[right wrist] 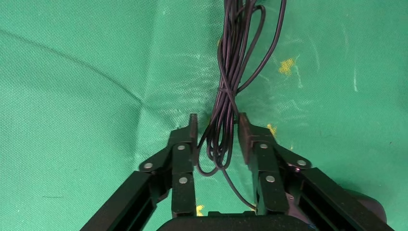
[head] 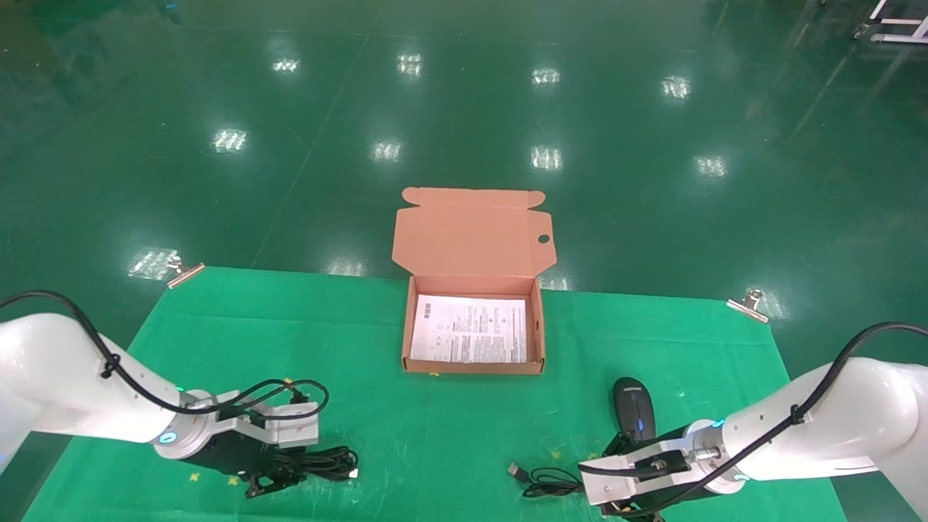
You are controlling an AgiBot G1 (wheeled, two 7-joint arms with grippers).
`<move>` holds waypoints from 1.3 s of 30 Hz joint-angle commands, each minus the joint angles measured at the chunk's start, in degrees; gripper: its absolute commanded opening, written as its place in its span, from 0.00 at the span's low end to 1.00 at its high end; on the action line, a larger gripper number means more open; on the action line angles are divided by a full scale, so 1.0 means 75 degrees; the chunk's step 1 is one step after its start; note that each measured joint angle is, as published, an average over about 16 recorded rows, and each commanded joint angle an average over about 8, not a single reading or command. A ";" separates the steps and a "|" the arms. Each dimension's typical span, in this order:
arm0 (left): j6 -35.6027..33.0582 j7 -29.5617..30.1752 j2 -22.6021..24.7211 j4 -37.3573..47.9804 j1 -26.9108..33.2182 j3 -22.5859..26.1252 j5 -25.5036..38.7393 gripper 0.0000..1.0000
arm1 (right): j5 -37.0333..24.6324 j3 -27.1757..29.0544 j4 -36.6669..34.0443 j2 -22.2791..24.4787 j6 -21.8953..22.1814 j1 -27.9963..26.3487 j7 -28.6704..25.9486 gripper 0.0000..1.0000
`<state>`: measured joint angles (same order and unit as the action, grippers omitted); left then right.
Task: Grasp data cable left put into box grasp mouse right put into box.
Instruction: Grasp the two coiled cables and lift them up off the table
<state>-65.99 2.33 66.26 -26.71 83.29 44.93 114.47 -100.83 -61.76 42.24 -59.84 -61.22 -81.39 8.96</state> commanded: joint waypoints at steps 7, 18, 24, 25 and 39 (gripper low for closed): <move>-0.0008 -0.0001 -0.0004 -0.0015 -0.0001 -0.0001 0.0001 0.00 | -0.0002 -0.0003 0.0009 0.0003 -0.0005 -0.0003 -0.0003 0.00; -0.0596 -0.0456 -0.0841 -0.0800 0.0456 -0.0370 -0.0552 0.00 | 0.0034 0.0242 0.0325 0.0554 -0.0290 -0.0695 -0.0834 0.00; -0.0536 -0.0397 -0.1317 -0.1952 0.1000 -0.0676 -0.0726 0.00 | -0.0101 0.0718 0.1258 0.1133 0.0123 -0.1723 -0.1411 0.00; -0.0457 -0.0350 -0.1345 -0.2138 0.1068 -0.0717 -0.0720 0.00 | -0.0120 0.0796 0.1374 0.1162 0.0232 -0.1872 -0.1457 0.00; 0.1303 0.0748 -0.0629 -0.3360 0.1581 -0.1019 -0.0087 0.00 | 0.0647 0.1611 0.0329 -0.0349 0.1448 -0.3228 -0.0183 0.00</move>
<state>-56.37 7.86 61.48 -51.42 95.05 37.40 114.02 -95.83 -49.65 44.33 -62.28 -50.79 -105.50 7.93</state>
